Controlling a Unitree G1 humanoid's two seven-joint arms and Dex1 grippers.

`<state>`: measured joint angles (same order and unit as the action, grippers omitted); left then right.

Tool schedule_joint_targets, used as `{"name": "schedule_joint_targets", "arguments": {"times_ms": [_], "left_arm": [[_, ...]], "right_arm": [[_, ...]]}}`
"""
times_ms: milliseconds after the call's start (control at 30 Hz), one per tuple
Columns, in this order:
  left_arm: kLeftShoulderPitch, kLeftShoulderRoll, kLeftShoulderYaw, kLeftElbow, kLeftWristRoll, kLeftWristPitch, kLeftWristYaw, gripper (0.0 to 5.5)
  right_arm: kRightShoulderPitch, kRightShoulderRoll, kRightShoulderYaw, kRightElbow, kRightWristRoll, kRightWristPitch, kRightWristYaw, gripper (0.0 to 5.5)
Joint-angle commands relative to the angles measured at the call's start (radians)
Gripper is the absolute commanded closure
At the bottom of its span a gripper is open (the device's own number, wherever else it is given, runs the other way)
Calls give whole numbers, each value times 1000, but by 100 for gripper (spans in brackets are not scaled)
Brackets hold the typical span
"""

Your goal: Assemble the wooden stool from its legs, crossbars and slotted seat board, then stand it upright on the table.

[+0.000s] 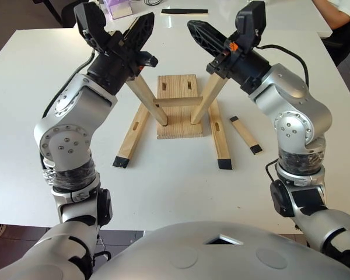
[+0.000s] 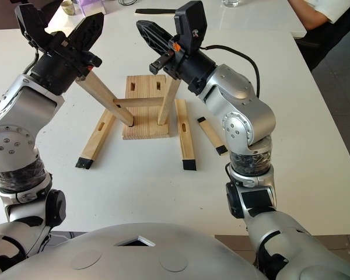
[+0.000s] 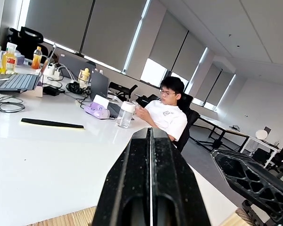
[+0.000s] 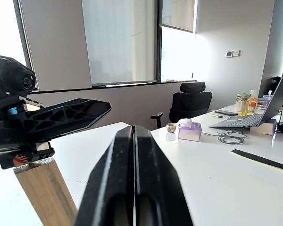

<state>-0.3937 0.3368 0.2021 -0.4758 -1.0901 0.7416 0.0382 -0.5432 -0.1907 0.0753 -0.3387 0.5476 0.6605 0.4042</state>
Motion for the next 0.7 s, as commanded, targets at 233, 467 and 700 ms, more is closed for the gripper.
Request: {"name": "schedule_joint_targets", "arguments": {"times_ms": [233, 467, 700], "left_arm": [[-106, 20, 222, 23, -154, -126, 10, 550], [207, 273, 287, 132, -59, -84, -400, 550], [614, 324, -25, 125, 291, -178, -736, 550]], "right_arm": [[-173, 13, -258, 78, 195, 49, -73, 548], [-127, -225, -112, 460, -112, -176, 146, 548], [-39, -196, 142, 784, -336, -549, 463, 548]]}}
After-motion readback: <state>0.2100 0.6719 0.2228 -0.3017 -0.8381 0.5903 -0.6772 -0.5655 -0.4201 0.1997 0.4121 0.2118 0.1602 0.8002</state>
